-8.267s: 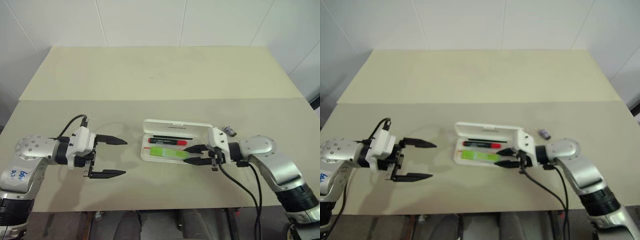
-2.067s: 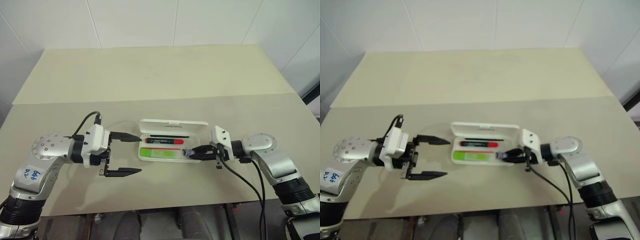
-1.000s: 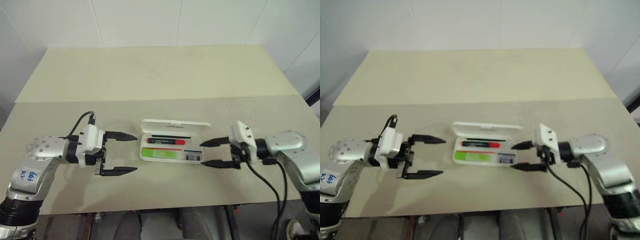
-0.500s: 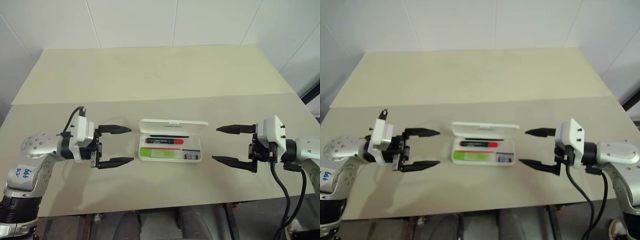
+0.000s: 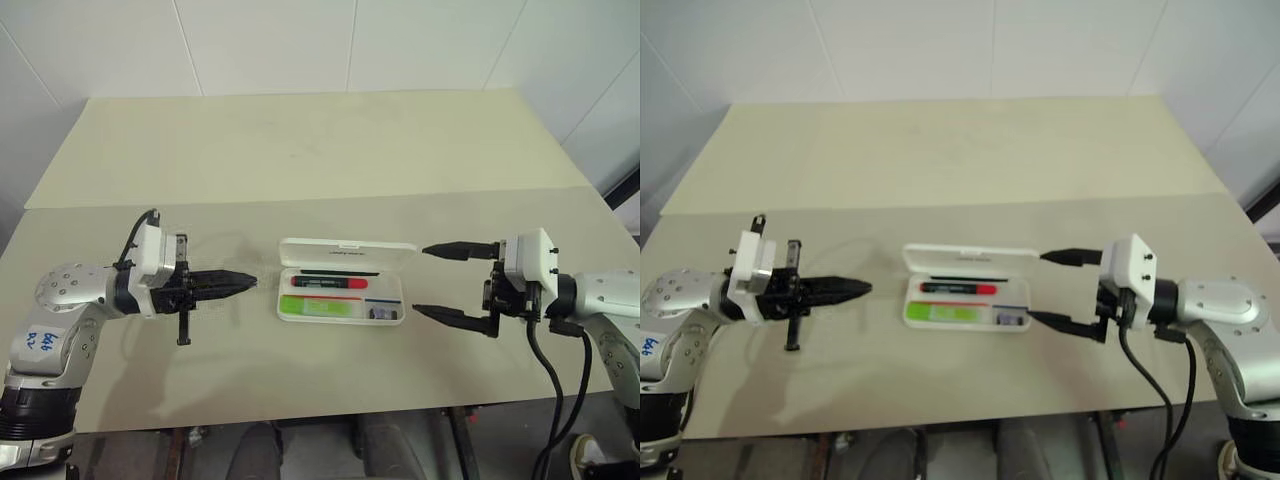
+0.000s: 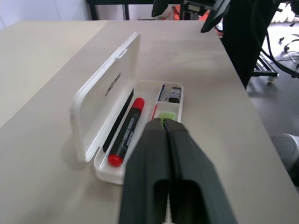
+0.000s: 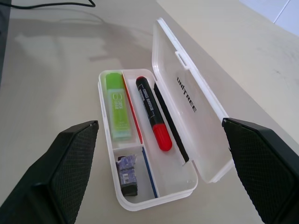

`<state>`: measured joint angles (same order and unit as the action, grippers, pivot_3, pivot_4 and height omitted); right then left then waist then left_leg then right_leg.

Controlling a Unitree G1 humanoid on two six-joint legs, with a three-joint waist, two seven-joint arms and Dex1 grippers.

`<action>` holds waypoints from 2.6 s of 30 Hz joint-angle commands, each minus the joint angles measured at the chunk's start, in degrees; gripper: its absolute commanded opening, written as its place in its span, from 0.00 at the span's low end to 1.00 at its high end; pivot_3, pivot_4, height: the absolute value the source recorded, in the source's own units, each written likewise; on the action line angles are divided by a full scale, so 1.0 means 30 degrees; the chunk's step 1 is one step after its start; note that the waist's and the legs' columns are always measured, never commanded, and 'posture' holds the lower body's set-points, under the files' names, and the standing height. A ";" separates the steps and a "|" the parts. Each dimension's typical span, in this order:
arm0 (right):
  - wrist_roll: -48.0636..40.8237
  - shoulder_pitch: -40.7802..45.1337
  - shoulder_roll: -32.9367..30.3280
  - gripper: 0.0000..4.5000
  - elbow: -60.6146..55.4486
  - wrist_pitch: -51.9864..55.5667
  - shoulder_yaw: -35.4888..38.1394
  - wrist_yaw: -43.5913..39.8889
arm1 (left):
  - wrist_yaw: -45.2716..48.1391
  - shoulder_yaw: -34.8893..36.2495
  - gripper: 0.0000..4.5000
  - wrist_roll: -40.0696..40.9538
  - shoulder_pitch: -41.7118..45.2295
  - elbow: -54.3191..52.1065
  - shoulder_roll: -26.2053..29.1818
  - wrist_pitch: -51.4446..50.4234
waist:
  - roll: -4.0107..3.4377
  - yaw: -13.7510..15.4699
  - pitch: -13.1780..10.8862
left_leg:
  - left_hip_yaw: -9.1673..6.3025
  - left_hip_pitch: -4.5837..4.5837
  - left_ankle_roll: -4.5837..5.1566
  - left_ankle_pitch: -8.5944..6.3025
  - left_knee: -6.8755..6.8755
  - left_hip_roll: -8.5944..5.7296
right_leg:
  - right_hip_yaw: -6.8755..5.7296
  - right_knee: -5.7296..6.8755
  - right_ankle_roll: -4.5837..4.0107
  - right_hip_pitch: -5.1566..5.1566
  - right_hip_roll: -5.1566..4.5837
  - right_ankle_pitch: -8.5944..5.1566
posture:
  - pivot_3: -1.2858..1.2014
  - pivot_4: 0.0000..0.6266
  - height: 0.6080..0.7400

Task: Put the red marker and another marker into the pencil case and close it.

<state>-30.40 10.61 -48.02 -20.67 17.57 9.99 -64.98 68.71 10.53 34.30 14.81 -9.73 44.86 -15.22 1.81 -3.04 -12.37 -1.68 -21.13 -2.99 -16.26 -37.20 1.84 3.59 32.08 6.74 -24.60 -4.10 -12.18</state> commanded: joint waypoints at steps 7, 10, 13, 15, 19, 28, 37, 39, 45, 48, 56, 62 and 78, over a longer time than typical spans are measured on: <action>0.0204 0.0625 0.0290 1.00 0.0272 -0.0376 0.0065 0.0574 | -0.4600 -0.0012 0.01 -0.2144 0.3417 0.2448 -0.2234 0.1003 | 0.0004 0.0253 -0.0001 | -0.0007 0.0005 0.0000 0.0000 -0.0016 -0.0004 | -0.0001 0.0062 0.0015 -0.0004 0.0001 0.0003 | 0.52 0.24 1.00; 0.0180 0.0658 0.0301 1.00 0.0250 -0.0322 0.0088 0.0682 | -0.5340 -0.0933 0.01 -0.3642 0.4716 0.3873 -0.2796 0.1627 | 0.0003 0.0416 0.0001 | -0.0009 0.0014 -0.0001 0.0001 -0.0037 -0.0005 | 0.0000 0.0092 0.0012 -0.0004 0.0005 0.0001 | 0.52 0.24 1.00; 0.0016 0.0698 0.0336 1.00 0.0071 -0.0127 0.0198 0.0917 | -0.5431 -0.1842 0.01 -0.4527 0.5781 0.5018 -0.3358 0.2054 | 0.0004 0.0423 0.0000 | -0.0008 0.0014 -0.0005 0.0004 -0.0049 -0.0007 | 0.0001 0.0102 0.0012 -0.0002 0.0005 0.0001 | 0.52 0.24 1.00; -0.0239 0.0676 0.0281 1.00 -0.0103 0.0122 0.0466 0.1102 | -0.5149 -0.2641 0.01 -0.5111 0.6379 0.5658 -0.3645 0.2298 | 0.0004 0.0464 0.0000 | -0.0007 0.0010 -0.0005 0.0004 -0.0047 -0.0007 | 0.0001 0.0104 0.0013 -0.0004 0.0005 0.0001 | 0.52 0.24 1.00; -0.0613 0.0648 0.0192 1.00 -0.0318 0.0420 0.0766 0.1403 | -0.4706 -0.3267 0.01 -0.5351 0.6897 0.6331 -0.3990 0.2301 | 0.0003 0.0440 0.0000 | -0.0006 0.0009 -0.0005 0.0004 -0.0033 -0.0007 | 0.0001 0.0106 0.0016 -0.0007 0.0004 0.0001 | 0.52 0.24 1.00; -0.3266 0.1705 -0.0313 1.00 -0.1178 0.3250 0.2114 0.2481 | -0.2471 -0.4557 0.01 -0.5491 0.7809 0.6689 -0.4447 0.2367 | 0.0003 0.0461 0.0000 | -0.0009 0.0010 -0.0005 0.0005 -0.0047 -0.0007 | 0.0002 0.0118 0.0014 -0.0008 0.0006 -0.0001 | 0.52 0.24 1.00; -0.4580 0.2664 -0.0332 1.00 -0.1750 0.4609 0.2391 0.3587 | 0.0692 -0.6218 0.01 -0.6089 0.7675 0.6057 -0.2893 0.1599 | 0.0003 0.0460 0.0000 | -0.0011 0.0001 -0.0005 0.0005 -0.0031 -0.0006 | 0.0002 0.0108 0.0005 -0.0016 0.0005 -0.0009 | 0.52 0.24 1.00; -0.4586 0.2742 -0.0317 1.00 -0.1773 0.4598 0.2392 0.3718 | 0.0677 -0.6589 0.01 -0.6611 0.7655 0.6212 -0.2713 0.1648 | 0.0003 0.0466 -0.0001 | -0.0011 0.0000 -0.0004 0.0005 -0.0030 -0.0006 | 0.0002 0.0104 0.0006 -0.0014 0.0004 -0.0011 | 0.52 0.24 1.00; -0.4506 0.2827 -0.0215 1.00 -0.1799 0.4458 0.2323 0.4081 | -0.0106 -0.7071 0.01 -0.7585 0.7655 0.6935 -0.3228 0.1637 | 0.0003 0.0464 -0.0001 | -0.0012 0.0000 -0.0004 0.0005 -0.0038 -0.0006 | 0.0001 0.0106 0.0007 -0.0012 0.0004 -0.0011 | 0.52 0.24 1.00; -0.4412 0.2710 -0.0146 1.00 -0.1842 0.4374 0.2240 0.4205 | 0.0204 -0.7539 0.01 -0.7787 0.7629 0.6714 -0.3367 0.1356 | 0.0003 0.0458 0.0000 | -0.0011 0.0000 -0.0004 0.0005 -0.0035 -0.0006 | 0.0002 0.0106 0.0008 -0.0013 0.0004 -0.0012 | 0.52 0.24 1.00; -0.4241 0.2736 0.0270 1.00 -0.1968 0.4225 0.1855 0.4629 | 0.0350 -0.8790 0.01 -0.8517 0.7868 0.6402 -0.4149 0.0916 | 0.0003 0.0473 0.0000 | -0.0011 0.0001 -0.0004 0.0004 -0.0040 -0.0006 | 0.0002 0.0106 0.0008 -0.0008 0.0004 -0.0012 | 0.52 0.24 1.00; -0.4136 0.2780 0.0555 1.00 -0.1993 0.4111 0.1760 0.4877 | 0.0551 -0.9319 0.01 -0.8963 0.8066 0.5942 -0.4086 0.0138 | 0.0002 0.0467 0.0001 | -0.0012 0.0007 -0.0004 0.0005 -0.0037 -0.0006 | 0.0003 0.0112 0.0008 -0.0008 0.0005 -0.0013 | 0.52 0.24 1.00; -0.3869 0.3022 0.1656 1.00 -0.1994 0.3820 0.0988 0.5508 | -0.0491 -0.9259 0.01 -0.8964 0.8604 0.5198 -0.4495 -0.2017 | 0.0000 0.0466 0.0004 | -0.0016 0.0014 0.0003 0.0009 -0.0048 -0.0007 | 0.0004 0.0113 0.0010 0.0008 0.0005 -0.0012 | 0.52 0.24 1.00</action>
<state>-41.93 18.98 -43.48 -24.66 30.05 13.18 -49.03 68.04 -18.23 6.70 40.66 7.25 31.54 -19.27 1.81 -1.64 -12.36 -1.74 -21.09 -2.98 -16.24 -37.34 1.82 3.60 32.42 6.77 -24.57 -4.08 -12.21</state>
